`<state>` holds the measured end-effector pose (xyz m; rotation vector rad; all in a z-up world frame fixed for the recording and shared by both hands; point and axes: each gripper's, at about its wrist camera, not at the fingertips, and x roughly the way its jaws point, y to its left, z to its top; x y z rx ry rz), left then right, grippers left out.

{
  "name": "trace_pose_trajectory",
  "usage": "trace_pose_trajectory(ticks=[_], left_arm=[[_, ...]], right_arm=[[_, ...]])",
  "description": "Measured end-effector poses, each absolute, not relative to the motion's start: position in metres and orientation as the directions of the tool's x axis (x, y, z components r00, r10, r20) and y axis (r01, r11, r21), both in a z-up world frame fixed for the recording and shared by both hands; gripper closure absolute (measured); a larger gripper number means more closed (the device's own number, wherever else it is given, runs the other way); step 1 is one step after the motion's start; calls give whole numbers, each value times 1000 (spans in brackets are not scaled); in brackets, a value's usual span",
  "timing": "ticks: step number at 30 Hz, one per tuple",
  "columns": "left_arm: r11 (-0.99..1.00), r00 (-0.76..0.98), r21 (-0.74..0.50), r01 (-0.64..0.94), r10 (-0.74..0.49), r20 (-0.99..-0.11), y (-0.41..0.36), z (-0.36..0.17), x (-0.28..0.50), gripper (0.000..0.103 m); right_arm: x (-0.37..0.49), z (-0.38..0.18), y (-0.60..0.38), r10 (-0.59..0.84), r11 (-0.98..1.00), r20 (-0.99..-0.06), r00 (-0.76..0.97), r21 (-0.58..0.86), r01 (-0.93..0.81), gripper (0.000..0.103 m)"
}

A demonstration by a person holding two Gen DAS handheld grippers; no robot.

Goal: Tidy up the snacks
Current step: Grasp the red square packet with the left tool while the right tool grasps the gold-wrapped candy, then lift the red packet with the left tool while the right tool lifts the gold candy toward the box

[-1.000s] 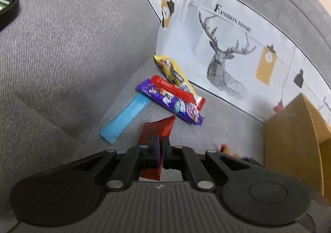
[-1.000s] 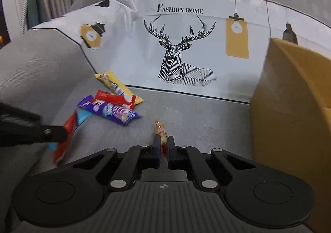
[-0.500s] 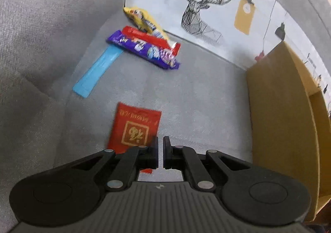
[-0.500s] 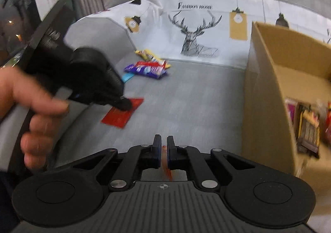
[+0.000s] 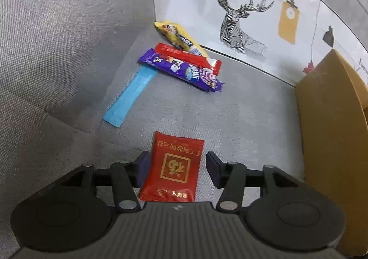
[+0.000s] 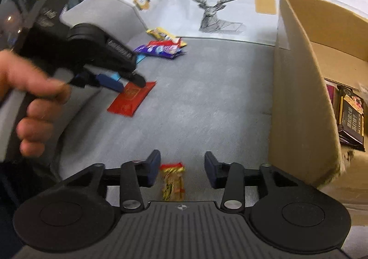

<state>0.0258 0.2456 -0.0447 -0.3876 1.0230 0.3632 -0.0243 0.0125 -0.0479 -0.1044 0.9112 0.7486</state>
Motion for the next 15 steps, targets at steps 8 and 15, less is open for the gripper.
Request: trace_pose_trajectory(ticks=[8, 15], left_arm=[[881, 438, -106, -462, 123, -890, 241, -50, 26, 43], [884, 418, -84, -461, 133, -899, 241, -55, 27, 43]], right_arm=[[-33, -66, 25, 500, 727, -800, 334, 177, -663, 69], [-35, -67, 27, 493, 732, -782, 382, 136, -668, 80]])
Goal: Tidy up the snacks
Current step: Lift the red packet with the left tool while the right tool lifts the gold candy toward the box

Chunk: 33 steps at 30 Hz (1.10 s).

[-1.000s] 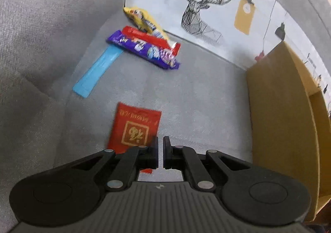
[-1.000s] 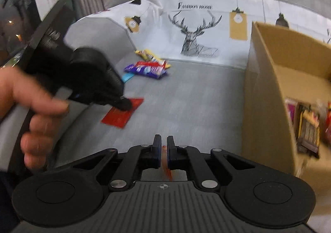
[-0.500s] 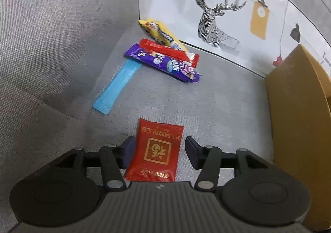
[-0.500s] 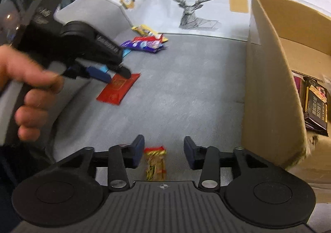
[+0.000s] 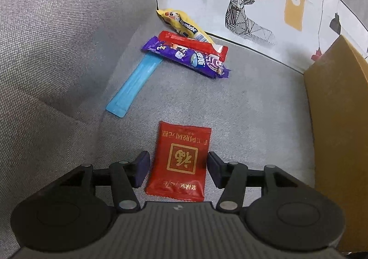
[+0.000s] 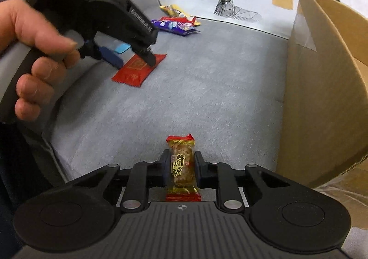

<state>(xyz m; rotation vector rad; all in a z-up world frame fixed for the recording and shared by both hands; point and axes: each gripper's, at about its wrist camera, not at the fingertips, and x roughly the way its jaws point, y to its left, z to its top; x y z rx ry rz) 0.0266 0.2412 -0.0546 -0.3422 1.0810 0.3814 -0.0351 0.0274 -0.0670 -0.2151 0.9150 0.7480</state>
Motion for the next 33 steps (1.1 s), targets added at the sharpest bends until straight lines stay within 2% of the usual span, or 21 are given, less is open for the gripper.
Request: trace_pose_trajectory(ticks=[4, 30, 33], left_arm=[[894, 408, -61, -444, 142, -902, 236, -57, 30, 33], [912, 386, 26, -409, 198, -901, 224, -63, 35, 33], [912, 386, 30, -409, 203, -900, 224, -63, 36, 34]], right_arm=[[-30, -68, 29, 489, 750, -774, 403, 137, -647, 80], [-33, -70, 35, 476, 739, -776, 414, 98, -666, 78], [-35, -69, 35, 472, 740, -770, 430, 81, -668, 81]])
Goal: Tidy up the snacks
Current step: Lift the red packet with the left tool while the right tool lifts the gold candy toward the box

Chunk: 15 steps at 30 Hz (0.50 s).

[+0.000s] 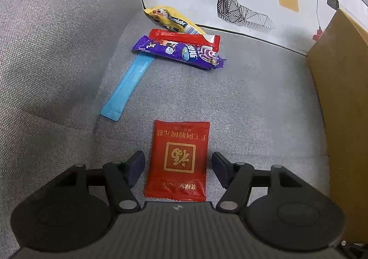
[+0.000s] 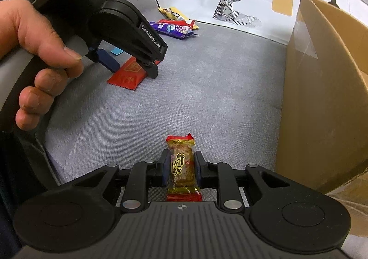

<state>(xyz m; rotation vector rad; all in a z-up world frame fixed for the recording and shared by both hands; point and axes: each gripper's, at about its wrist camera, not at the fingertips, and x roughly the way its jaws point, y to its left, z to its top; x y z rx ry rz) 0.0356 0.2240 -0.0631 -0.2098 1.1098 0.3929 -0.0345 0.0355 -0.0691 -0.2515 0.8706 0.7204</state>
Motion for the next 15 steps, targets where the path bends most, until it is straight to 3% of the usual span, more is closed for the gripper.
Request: trace_pose_trajectory(ticks=[2, 6, 11, 15], left_arm=[[913, 388, 32, -406, 204, -899, 224, -63, 36, 37], [916, 402, 39, -399, 213, -891, 224, -61, 36, 52], [913, 410, 30, -406, 211, -887, 225, -59, 35, 53], [906, 401, 19, -424, 206, -892, 227, -59, 33, 47]], right_arm=[[-34, -68, 34, 476, 746, -761, 442, 83, -661, 82], [-32, -60, 29, 511, 750, -722, 466, 110, -652, 82], [-29, -64, 29, 519, 751, -730, 444, 142, -644, 80], [-29, -72, 33, 501, 757, -754, 424, 145, -637, 78]])
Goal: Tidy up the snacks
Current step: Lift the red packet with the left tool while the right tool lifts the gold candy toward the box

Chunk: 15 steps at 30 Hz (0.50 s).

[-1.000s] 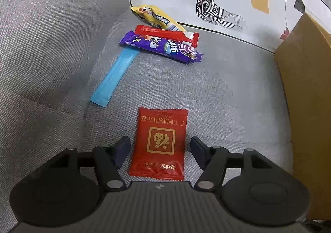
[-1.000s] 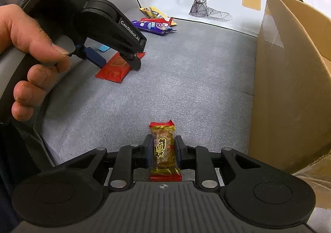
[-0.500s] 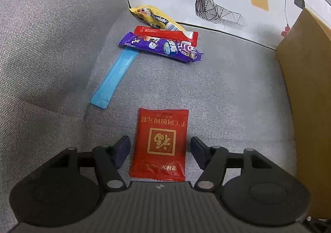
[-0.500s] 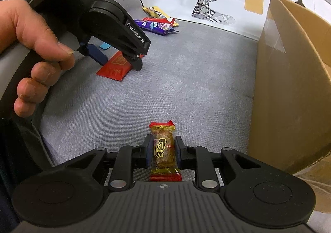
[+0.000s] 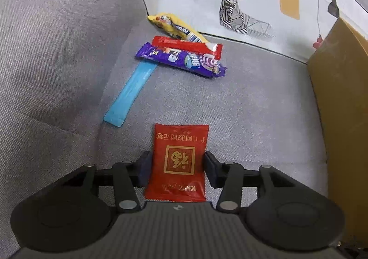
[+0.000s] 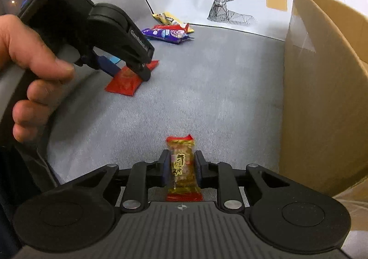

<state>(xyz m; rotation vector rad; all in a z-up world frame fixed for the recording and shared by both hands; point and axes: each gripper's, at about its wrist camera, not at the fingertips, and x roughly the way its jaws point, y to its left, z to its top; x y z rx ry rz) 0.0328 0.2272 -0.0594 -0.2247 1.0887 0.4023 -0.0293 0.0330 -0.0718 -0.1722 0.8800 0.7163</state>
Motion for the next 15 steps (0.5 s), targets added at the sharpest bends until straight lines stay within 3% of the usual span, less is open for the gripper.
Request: trace_pose_trajectory(ticks=[6, 11, 15], left_arm=[[915, 385, 54, -400, 221, -896, 223, -63, 36, 44], [922, 394, 67, -381, 228, -890, 219, -62, 37, 53], [917, 419, 51, -395, 229, -879, 219, -56, 36, 54]], right_arm=[[-33, -71, 36, 488, 746, -761, 428, 109, -657, 76], [-36, -71, 39, 478, 735, -760, 440, 71, -675, 80], [-38, -69, 35, 486, 742, -739, 467, 66, -667, 82]])
